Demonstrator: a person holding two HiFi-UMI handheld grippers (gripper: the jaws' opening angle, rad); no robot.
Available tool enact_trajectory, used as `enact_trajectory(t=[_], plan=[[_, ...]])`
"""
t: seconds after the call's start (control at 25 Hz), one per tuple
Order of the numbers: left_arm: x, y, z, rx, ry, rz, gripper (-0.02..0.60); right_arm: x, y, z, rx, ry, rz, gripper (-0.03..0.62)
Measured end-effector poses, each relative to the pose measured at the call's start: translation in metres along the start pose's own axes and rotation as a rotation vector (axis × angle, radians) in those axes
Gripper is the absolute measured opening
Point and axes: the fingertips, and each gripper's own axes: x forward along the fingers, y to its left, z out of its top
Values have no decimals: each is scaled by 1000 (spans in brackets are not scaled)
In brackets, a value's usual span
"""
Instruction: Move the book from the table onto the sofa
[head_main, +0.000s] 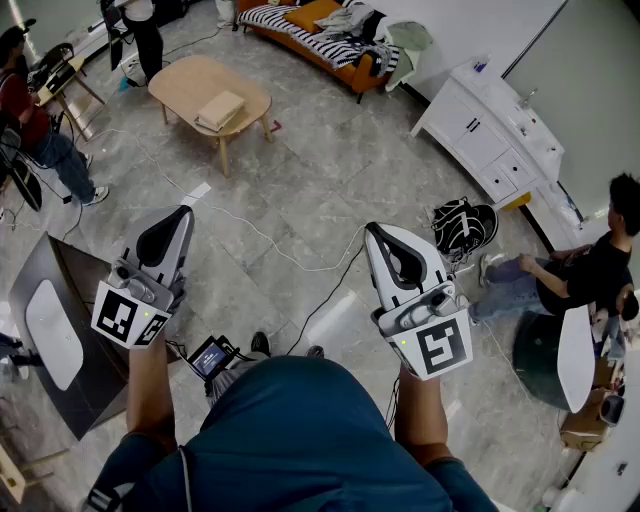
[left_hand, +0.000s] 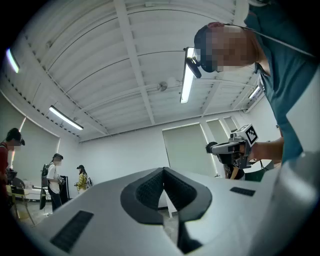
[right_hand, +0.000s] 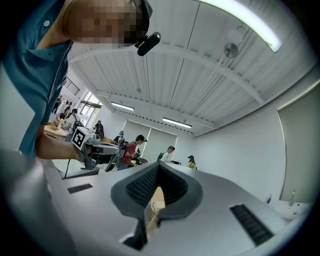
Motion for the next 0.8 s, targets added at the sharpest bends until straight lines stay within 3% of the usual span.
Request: enact_trajectory(t=[0.56,0.8], plan=[[5,-24,-1,55,2,15,5,-15,1,-4,5,-34,21,14],[18,-45,-3,128,14,25,5,-26,-7,-11,-6,-53,12,15]])
